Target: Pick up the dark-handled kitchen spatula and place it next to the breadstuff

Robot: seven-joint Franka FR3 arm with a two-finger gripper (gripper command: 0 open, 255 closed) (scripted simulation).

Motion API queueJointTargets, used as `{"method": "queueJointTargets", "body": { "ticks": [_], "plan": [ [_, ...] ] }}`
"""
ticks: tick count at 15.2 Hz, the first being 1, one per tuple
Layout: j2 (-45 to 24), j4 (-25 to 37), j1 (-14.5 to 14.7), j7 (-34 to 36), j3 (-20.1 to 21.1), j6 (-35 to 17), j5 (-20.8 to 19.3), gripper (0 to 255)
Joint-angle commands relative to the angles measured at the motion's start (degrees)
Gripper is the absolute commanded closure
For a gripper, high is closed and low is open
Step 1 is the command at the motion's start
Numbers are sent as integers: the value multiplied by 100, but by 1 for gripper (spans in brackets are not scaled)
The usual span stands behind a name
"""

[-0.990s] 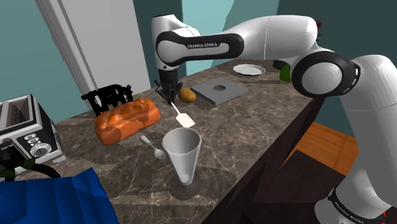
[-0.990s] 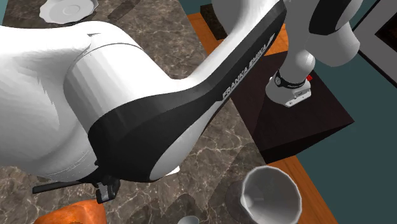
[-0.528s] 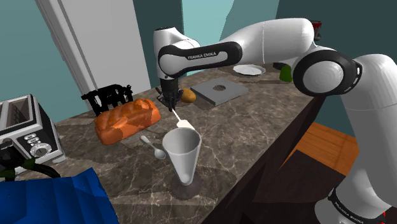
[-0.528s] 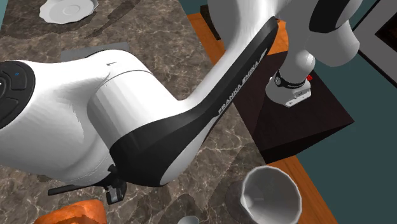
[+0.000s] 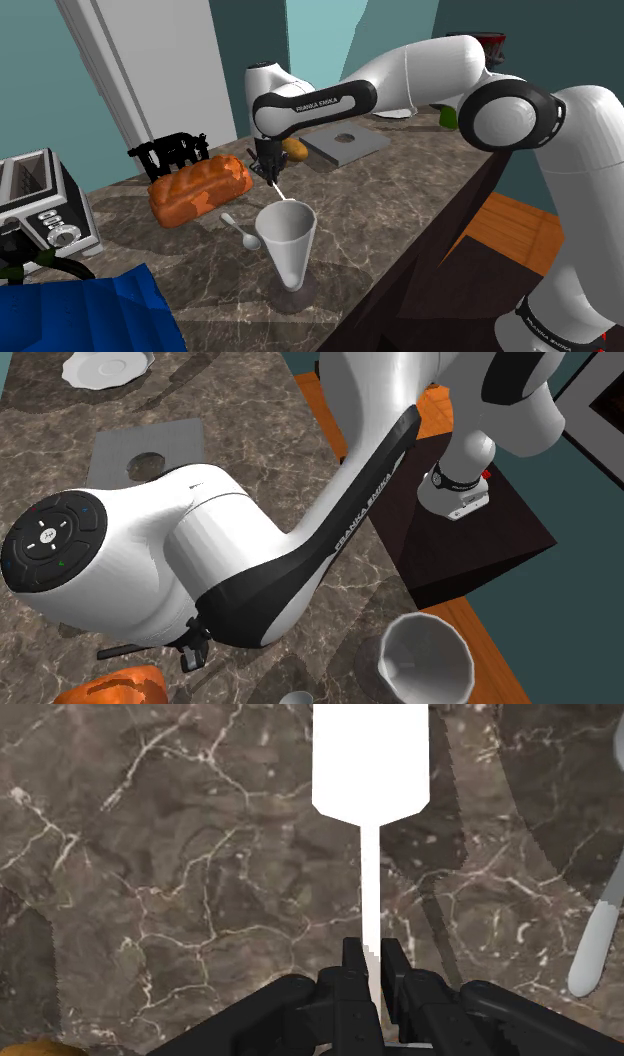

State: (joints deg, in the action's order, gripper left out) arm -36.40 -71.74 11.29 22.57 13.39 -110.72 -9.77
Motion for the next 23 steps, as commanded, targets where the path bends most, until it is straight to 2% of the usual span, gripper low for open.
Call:
{"method": "queueJointTargets", "body": {
  "ticks": [1, 9, 16, 17, 22, 23],
  "plan": [
    [-28, -122, -2, 18, -6, -151, -12, 255],
    [-186, -464, -11, 63, -35, -646, -61, 255],
    [-188, -461, -11, 63, -35, -645, -61, 255],
    [-188, -459, -9, 65, -35, -643, -61, 0],
    [-188, -461, -11, 63, -35, -645, -61, 0],
    [-110, -396, -13, 51, -22, -503, -42, 0]
  ]
}}
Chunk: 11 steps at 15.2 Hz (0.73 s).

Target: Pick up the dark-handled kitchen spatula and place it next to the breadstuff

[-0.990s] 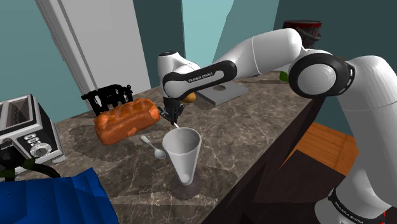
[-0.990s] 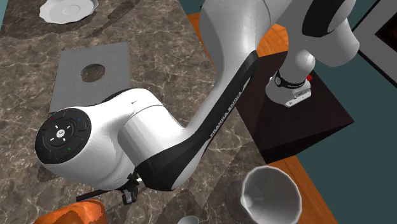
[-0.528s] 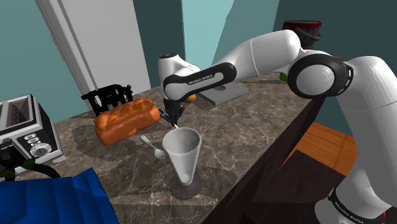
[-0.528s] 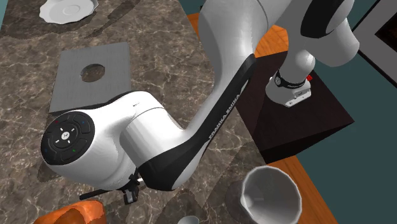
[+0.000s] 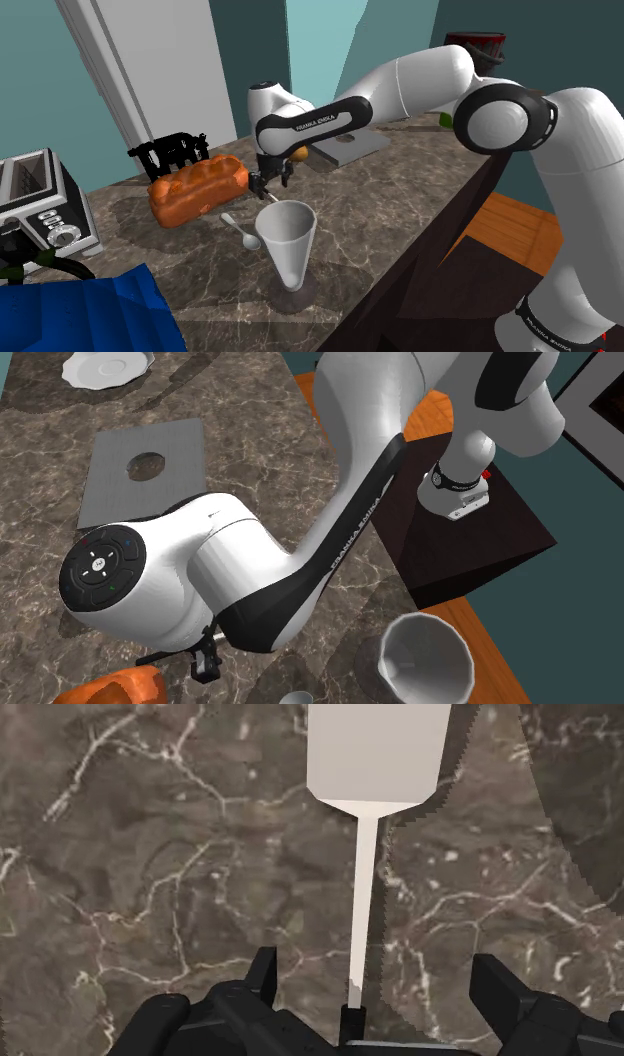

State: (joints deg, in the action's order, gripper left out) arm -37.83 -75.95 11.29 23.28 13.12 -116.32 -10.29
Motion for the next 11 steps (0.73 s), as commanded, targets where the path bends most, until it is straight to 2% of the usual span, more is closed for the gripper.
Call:
{"method": "queueJointTargets", "body": {
  "ticks": [1, 3, 11],
  "plan": [
    [106, 101, -13, -32, 16, 204, 28, 0],
    [216, 267, -9, -53, 34, 477, 57, 0],
    [216, 267, -9, -53, 34, 477, 57, 0]
  ]
}}
